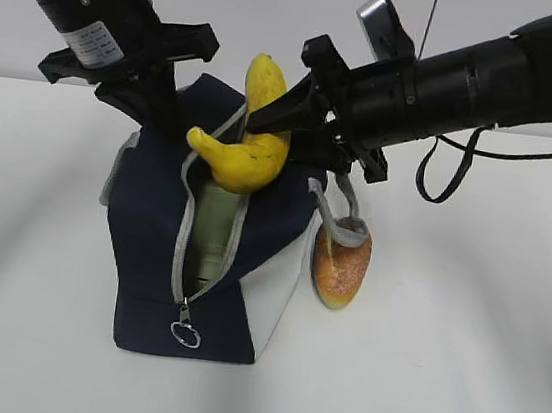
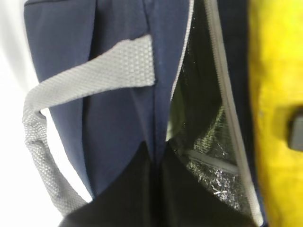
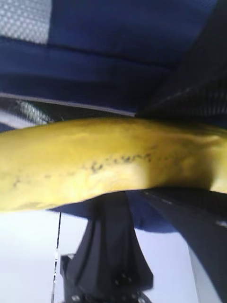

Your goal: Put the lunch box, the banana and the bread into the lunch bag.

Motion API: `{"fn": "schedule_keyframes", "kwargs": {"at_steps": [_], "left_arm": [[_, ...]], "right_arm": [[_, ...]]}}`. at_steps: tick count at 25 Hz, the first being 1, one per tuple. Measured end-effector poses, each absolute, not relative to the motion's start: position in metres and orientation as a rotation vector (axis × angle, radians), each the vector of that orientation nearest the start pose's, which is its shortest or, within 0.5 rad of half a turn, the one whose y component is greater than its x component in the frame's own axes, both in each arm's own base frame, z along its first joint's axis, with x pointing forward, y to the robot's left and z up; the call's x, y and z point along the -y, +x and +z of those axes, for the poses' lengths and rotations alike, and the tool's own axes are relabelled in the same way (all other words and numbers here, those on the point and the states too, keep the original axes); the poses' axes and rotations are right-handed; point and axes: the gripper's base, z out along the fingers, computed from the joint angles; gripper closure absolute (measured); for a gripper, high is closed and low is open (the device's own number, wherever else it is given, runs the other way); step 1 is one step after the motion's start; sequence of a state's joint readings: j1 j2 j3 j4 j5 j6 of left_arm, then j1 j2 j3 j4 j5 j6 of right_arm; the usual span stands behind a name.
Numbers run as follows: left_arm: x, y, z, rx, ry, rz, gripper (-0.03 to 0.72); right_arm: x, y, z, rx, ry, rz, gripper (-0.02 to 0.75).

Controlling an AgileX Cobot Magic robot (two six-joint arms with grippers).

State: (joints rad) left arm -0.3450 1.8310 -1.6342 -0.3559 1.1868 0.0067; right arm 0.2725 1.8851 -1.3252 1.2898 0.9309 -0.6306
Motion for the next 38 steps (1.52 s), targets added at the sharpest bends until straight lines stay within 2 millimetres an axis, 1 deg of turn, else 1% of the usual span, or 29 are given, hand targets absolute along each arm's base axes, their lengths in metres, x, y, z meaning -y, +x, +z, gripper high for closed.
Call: {"fn": "schedule_keyframes", "kwargs": {"at_steps": [6,11,19,23,28,35,38], "left_arm": [[0.159,0.354,0.298,-2.853,0.377,-0.566,0.691],[0.159,0.354,0.298,-2.853,0.377,-0.566,0.691],[0.159,0.354,0.298,-2.853,0.377,-0.566,0.691],[0.159,0.354,0.298,-2.853,0.377,-0.566,0.691],[0.159,0.354,0.298,-2.853,0.377,-0.566,0.691],[0.159,0.354,0.298,-2.853,0.377,-0.566,0.691],[0.159,0.354,0.298,-2.853,0.377,-0.566,0.691]], "right_arm": [[-0.177,0.370,0.223,-2.483,-0.144,1.425,0.435],[-0.176,0.372,0.218,-2.497,-0.138,1.401,0.435],[-0.176,0.374,0.198,-2.566,-0.133,1.364,0.435],[-0.181,0.373,0.190,-2.597,-0.145,1.359,0.435],[-0.193,0.369,0.188,-2.608,-0.172,1.352,0.435],[-0.193,0.374,0.189,-2.586,-0.152,1.313,0.421],[-0.193,0.375,0.184,-2.597,-0.141,1.312,0.386]]}}
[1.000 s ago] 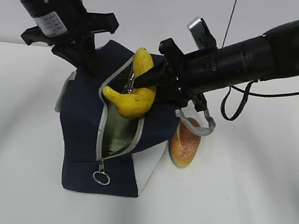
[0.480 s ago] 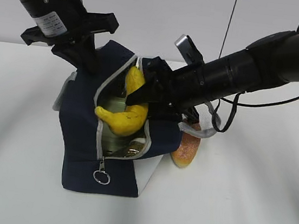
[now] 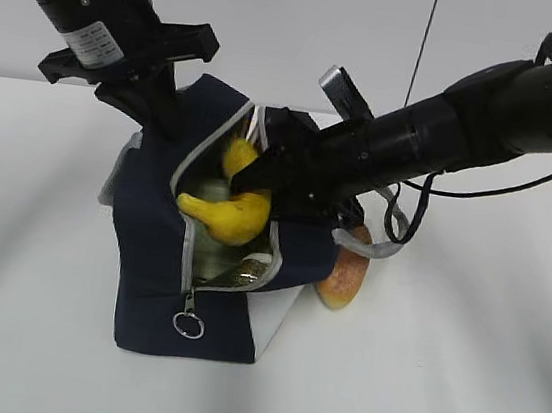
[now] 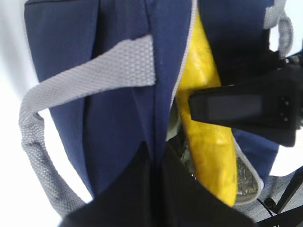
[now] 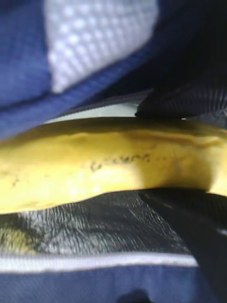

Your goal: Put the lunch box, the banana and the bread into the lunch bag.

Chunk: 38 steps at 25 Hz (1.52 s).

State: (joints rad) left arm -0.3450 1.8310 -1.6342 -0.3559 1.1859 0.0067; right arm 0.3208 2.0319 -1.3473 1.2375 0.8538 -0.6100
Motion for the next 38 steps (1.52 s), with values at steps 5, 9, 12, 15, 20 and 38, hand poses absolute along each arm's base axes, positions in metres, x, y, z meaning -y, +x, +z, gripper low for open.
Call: {"fn": "schedule_keyframes", "kwargs": {"at_steps": [5,9,12,15,20,38], "left_arm": [[0.159,0.354,0.298,-2.853,0.377,-0.566,0.691],[0.158,0.354,0.298,-2.854,0.378,-0.566,0.691],[0.158,0.354,0.298,-2.855,0.378,-0.566,0.691],[0.158,0.354,0.298,-2.855,0.378,-0.566,0.691],[0.158,0.354,0.298,-2.856,0.379,-0.565,0.691],[0.158,0.354,0.298,-2.857,0.380,-0.562,0.691]], "right_arm": [[-0.194,0.376,0.184,-2.586,-0.172,1.314,0.227],[-0.197,0.377,0.194,-2.563,-0.248,1.357,0.183],[-0.196,0.376,0.205,-2.545,-0.327,1.375,0.182],[-0.192,0.370,0.224,-2.526,-0.396,1.331,0.182],[-0.181,0.351,0.260,-2.530,-0.502,1.184,0.181],[-0.133,0.255,0.239,-2.605,-0.351,0.900,0.178]]}}
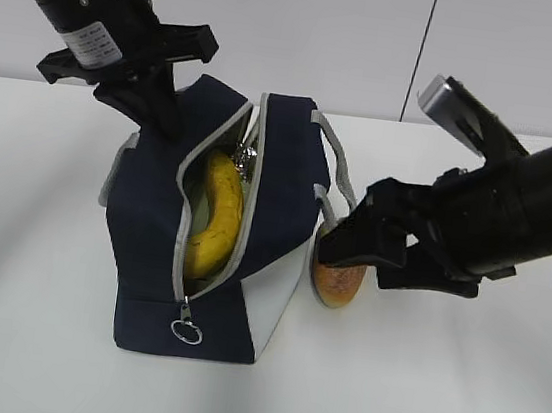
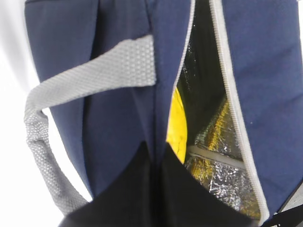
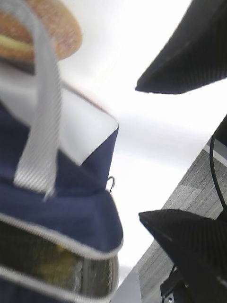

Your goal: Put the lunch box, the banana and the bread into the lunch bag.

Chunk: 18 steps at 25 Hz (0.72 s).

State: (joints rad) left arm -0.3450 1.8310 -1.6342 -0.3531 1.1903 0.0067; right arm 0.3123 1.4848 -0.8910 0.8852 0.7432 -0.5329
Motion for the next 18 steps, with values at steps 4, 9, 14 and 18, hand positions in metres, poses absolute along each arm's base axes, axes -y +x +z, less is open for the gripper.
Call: {"fn": "schedule_keyframes", "kwargs": {"at_steps": [4,9,14,18], "left_arm": [[0.158,0.354,0.298,-2.858,0.380,-0.562,0.691],[0.158,0.354,0.298,-2.859,0.381,-0.562,0.691],[0.158,0.354,0.298,-2.859,0.381,-0.562,0.691],[0.158,0.354,0.298,-2.859,0.381,-0.562,0.691]], "right_arm": [[-0.129,0.254,0.226,-2.620,-0.303,0.855,0.178],[-0.130,0.263,0.204,-2.673,-0.240,0.841,0.178],[-0.132,0.276,0.174,-2.739,-0.143,0.808,0.178],[-0.130,0.288,0.164,-2.712,-0.078,0.738,0.147]]}}
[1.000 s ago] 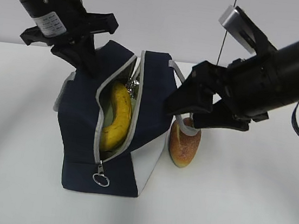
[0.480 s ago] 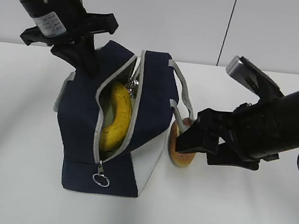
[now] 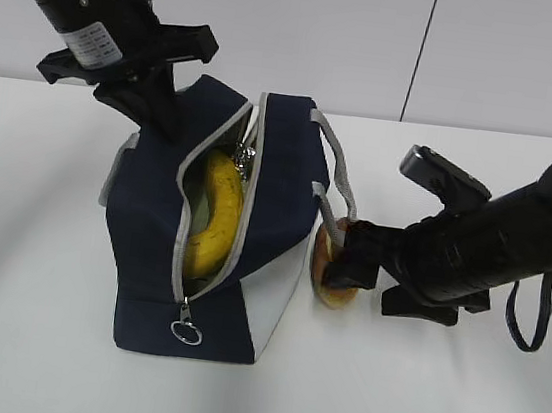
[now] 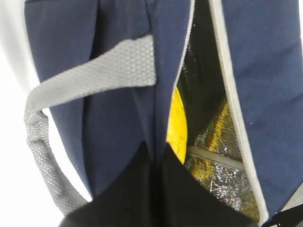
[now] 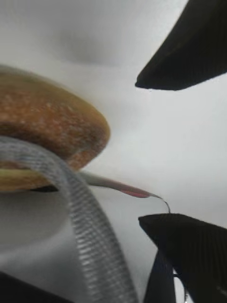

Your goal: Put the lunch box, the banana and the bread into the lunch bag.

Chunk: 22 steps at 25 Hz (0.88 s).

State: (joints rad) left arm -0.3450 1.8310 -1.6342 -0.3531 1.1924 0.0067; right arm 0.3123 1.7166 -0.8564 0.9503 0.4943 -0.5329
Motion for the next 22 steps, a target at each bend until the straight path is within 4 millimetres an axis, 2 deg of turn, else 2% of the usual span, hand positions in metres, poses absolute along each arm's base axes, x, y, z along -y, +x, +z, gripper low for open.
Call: {"fn": "schedule_keyframes", "kwargs": {"at_steps": [3,6,15,22], "left_arm": [[0.158,0.354,0.298,-2.859,0.381,-0.561,0.691],[0.158,0.354,0.298,-2.858,0.381,-0.561,0.691],[0.158,0.354,0.298,-2.856,0.380,-0.561,0.691],[0.158,0.354,0.298,-2.857,0.380,-0.560,0.691]], "right_arm": [[-0.131,0.298,0.164,-2.683,-0.065,0.718,0.094],[-0.134,0.308,0.166,-2.659,-0.060,0.710,0.080],[-0.143,0.339,0.148,-2.670,-0.051,0.703,0.080],[-0.140,0.348,0.140,-2.667,-0.022,0.677,0.093]]}}
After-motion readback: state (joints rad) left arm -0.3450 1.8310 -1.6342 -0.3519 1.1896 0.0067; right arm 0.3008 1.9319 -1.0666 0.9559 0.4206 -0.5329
